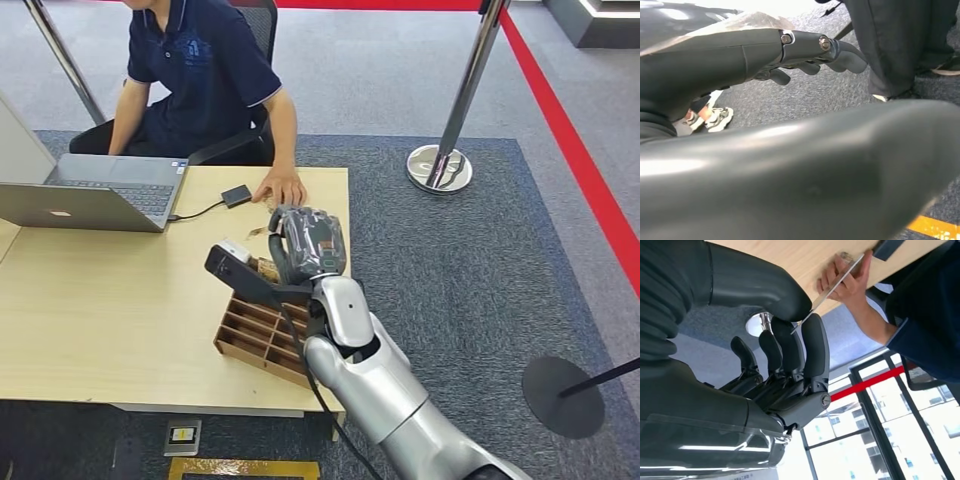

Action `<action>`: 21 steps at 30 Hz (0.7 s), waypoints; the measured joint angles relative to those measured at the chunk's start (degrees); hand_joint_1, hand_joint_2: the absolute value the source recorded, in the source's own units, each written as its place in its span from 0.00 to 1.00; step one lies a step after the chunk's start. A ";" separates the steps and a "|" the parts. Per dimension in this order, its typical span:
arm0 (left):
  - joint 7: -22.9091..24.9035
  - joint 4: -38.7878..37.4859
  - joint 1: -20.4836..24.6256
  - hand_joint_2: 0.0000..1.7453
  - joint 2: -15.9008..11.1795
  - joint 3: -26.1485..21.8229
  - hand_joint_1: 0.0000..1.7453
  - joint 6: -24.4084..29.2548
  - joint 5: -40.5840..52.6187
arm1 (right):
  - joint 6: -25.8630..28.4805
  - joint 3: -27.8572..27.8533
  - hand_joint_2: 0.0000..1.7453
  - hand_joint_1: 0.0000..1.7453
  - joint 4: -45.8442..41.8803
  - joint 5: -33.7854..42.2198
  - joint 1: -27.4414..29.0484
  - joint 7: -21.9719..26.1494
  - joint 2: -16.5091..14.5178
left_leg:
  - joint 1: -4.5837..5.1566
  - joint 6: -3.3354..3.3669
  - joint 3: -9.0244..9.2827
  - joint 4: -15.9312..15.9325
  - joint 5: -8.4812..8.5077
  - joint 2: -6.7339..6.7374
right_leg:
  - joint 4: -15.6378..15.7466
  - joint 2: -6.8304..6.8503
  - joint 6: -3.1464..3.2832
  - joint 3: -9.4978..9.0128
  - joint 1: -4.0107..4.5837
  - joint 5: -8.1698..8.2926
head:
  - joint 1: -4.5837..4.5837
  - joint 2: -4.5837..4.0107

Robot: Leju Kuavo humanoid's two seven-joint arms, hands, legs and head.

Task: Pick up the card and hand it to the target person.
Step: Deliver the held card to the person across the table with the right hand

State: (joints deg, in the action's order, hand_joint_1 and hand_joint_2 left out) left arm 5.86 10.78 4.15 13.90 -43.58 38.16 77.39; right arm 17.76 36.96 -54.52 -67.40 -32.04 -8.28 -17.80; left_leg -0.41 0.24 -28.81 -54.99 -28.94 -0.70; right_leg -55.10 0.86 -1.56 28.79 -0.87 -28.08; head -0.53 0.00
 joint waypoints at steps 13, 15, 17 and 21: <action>0.04 -0.02 0.67 0.00 0.05 0.29 0.00 0.35 -0.13 | -0.63 6.07 1.00 0.78 9.20 13.64 -12.34 -4.25 -2.42 | 0.00 -0.03 -0.01 0.00 0.02 0.00 | -0.06 0.00 0.02 0.01 0.01 0.01 | 0.00 0.00; 0.00 -0.02 0.58 0.00 0.05 0.28 0.00 0.47 -0.23 | -1.12 7.37 1.00 0.78 10.04 15.00 -13.27 -4.66 -2.50 | 0.00 -0.03 -0.02 0.00 0.02 0.00 | -0.06 0.00 0.02 0.02 0.00 0.00 | -0.01 0.00; 0.00 -0.02 0.57 0.00 0.05 0.28 0.00 0.60 -0.28 | -2.10 8.92 1.00 0.78 10.83 17.29 -13.99 -5.49 -2.56 | 0.00 -0.03 -0.02 0.00 0.02 0.00 | -0.06 0.00 0.02 0.02 0.00 0.00 | -0.01 0.00; 0.03 -0.04 0.57 0.00 0.05 0.28 0.00 0.75 -0.28 | -3.44 12.16 1.00 0.79 12.34 21.26 -15.24 -7.39 -2.69 | 0.00 -0.03 -0.01 0.00 0.02 0.00 | -0.06 0.00 0.02 0.01 0.00 0.01 | 0.00 0.00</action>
State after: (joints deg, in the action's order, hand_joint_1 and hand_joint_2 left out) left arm 5.89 10.74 4.72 13.94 -43.30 38.92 77.11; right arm 14.32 49.12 -42.18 -46.14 -47.28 -15.67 -20.49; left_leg -0.41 0.21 -28.82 -54.99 -28.92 -0.71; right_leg -55.16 0.86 -1.55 28.81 -0.87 -28.07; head -0.53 0.00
